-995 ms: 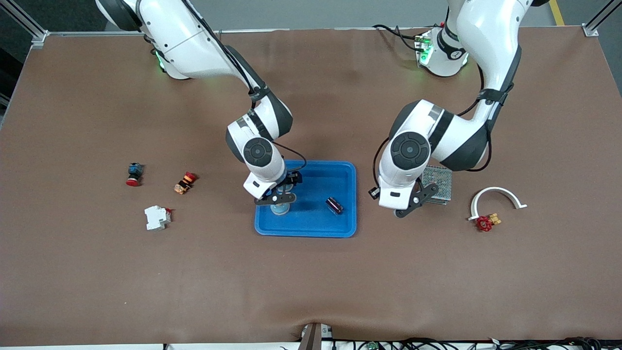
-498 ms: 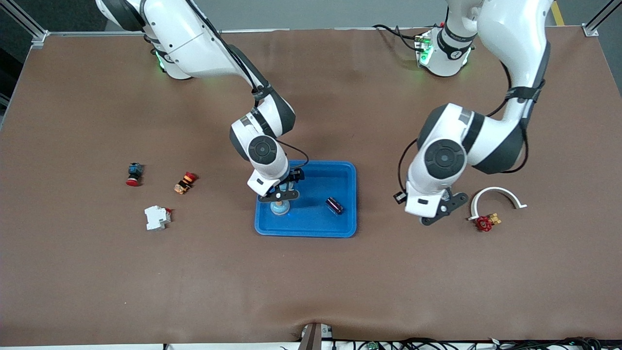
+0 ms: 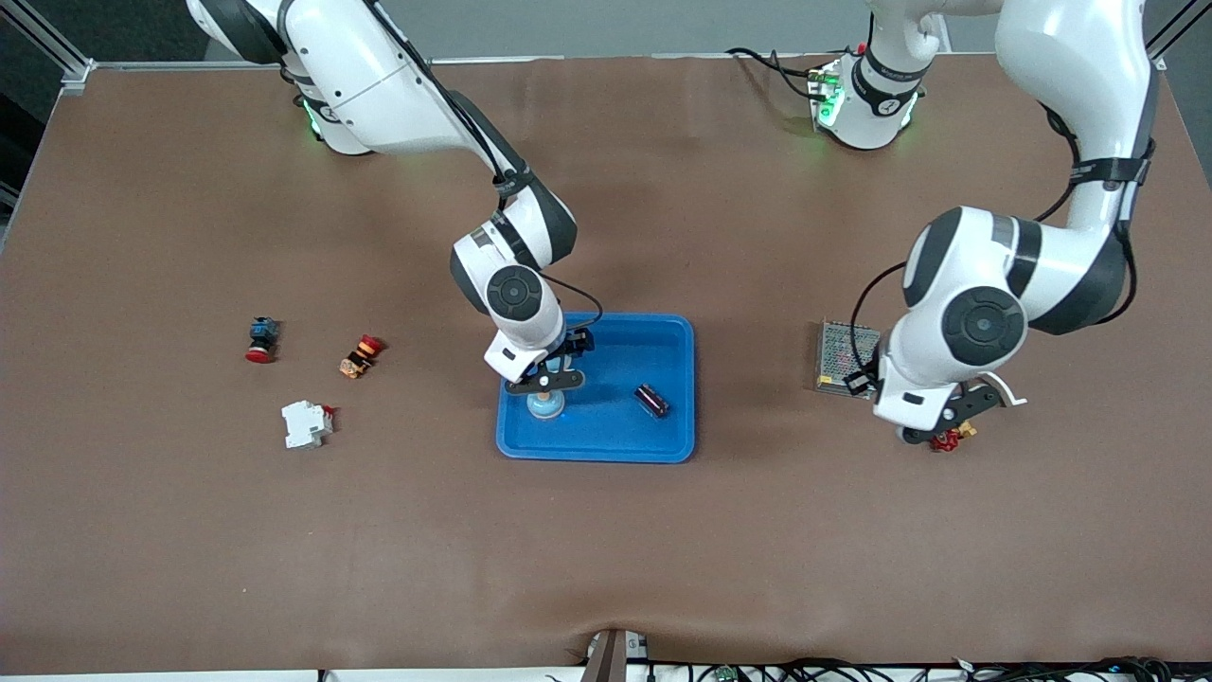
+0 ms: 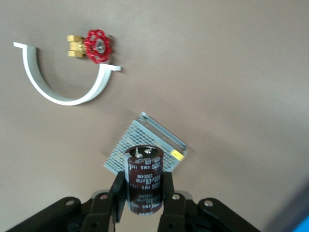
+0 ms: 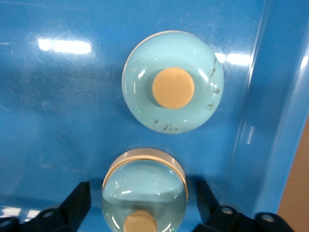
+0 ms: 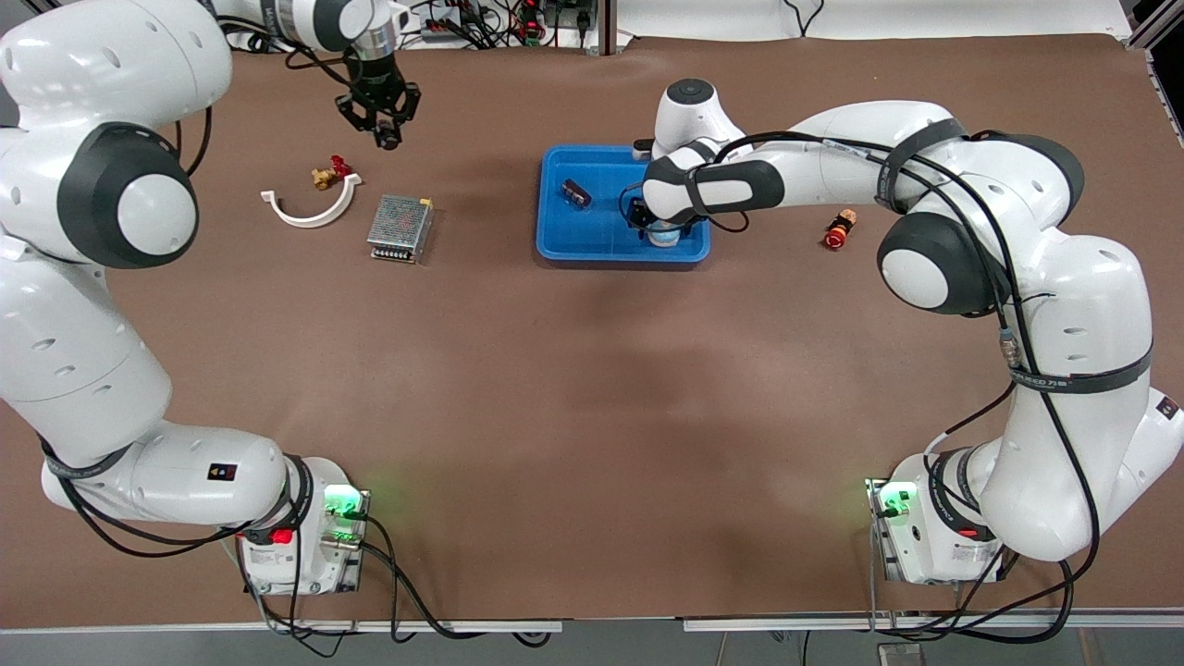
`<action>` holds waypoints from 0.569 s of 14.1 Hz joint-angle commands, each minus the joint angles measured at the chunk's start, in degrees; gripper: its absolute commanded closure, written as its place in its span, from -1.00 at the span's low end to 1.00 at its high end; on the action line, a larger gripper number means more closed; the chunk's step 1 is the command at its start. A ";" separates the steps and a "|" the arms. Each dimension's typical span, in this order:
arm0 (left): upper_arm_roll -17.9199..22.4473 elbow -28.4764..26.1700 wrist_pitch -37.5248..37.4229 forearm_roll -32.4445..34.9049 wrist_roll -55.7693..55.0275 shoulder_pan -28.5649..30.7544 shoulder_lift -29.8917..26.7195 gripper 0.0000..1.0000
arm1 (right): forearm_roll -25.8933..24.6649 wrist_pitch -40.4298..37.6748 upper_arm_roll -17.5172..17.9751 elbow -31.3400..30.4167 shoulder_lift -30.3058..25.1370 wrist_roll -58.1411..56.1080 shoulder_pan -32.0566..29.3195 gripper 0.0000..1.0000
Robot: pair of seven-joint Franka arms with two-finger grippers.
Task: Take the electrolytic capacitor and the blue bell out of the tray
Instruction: 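Carry the capacitor toward the white pipe while the right gripper lifts the bell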
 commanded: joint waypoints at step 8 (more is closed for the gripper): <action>-0.57 -8.88 10.27 7.22 1.36 9.89 -1.15 1.00 | 0.45 -0.54 -0.42 0.69 -0.55 0.60 0.46 0.08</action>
